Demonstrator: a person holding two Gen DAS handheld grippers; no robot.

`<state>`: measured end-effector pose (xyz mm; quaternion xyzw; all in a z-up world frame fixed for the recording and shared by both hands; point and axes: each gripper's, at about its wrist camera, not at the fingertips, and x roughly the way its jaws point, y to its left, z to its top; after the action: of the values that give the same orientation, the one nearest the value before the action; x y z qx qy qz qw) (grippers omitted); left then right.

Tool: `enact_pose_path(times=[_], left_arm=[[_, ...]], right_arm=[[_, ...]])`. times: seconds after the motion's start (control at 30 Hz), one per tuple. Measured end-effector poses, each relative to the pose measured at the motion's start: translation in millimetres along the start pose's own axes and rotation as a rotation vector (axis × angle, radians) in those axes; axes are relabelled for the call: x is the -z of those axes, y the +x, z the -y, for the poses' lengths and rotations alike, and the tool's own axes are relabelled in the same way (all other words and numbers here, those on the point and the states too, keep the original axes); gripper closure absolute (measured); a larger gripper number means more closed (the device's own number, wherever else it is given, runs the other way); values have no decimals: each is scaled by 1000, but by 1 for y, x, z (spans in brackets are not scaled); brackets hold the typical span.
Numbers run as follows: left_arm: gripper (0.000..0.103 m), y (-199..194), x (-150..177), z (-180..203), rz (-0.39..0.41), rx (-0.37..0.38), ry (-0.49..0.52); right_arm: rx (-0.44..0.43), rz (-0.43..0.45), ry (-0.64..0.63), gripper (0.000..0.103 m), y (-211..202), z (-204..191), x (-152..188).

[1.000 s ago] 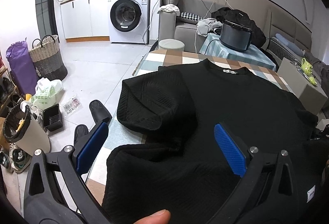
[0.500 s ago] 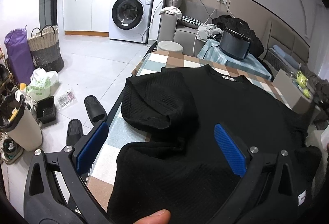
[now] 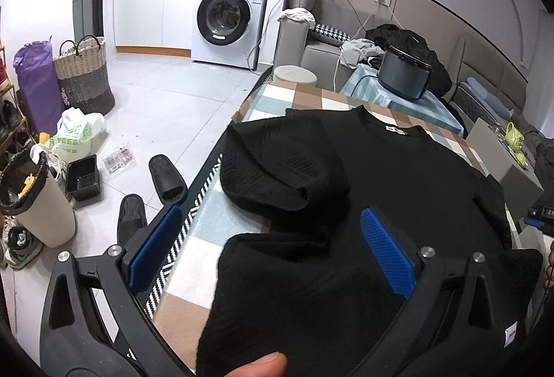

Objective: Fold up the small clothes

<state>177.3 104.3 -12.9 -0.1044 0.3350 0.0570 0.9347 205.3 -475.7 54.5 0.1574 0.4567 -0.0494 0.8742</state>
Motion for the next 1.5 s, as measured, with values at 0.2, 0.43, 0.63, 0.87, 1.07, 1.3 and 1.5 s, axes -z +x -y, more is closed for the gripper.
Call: enact_pose_path(times=[0.2, 0.43, 0.63, 0.87, 1.07, 1.3, 1.5], left_arm=[[1, 12, -4, 23, -13, 9, 33], [1, 9, -2, 33, -13, -1, 46], [1, 12, 1, 18, -24, -21, 12], [1, 16, 3, 3, -27, -18, -15], [1, 18, 3, -5, -26, -14, -32], [1, 18, 3, -8, -28, -19, -26], [1, 18, 6, -17, -37, -34, -56]], right_arm=[[31, -55, -95, 59, 12, -16, -13], [74, -168, -266, 57, 94, -81, -31], [181, -162, -258, 58, 126, -78, -32], [-9, 83, -84, 97, 66, -50, -41], [-430, 100, -285, 97, 15, -94, -20], [-230, -88, -402, 82, 58, -119, 6], [-261, -153, -313, 80, 71, -106, 22]])
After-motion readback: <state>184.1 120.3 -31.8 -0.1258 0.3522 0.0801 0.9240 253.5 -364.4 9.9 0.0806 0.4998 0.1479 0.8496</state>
